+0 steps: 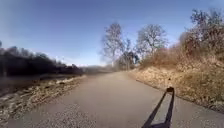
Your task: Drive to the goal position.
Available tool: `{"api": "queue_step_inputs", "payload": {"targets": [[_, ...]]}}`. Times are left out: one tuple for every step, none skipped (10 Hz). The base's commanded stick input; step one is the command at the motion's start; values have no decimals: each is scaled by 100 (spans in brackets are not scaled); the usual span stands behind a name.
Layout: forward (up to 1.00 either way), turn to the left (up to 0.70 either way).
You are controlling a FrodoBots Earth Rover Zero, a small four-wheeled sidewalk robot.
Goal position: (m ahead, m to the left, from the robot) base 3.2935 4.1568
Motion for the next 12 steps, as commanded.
{"api": "queue_step_inputs", "payload": {"targets": [[85,0],[85,0],[85,0],[85,0],[85,0],[85,0],[85,0],[85,0],[85,0],[85,0],[85,0],[85,0]]}}
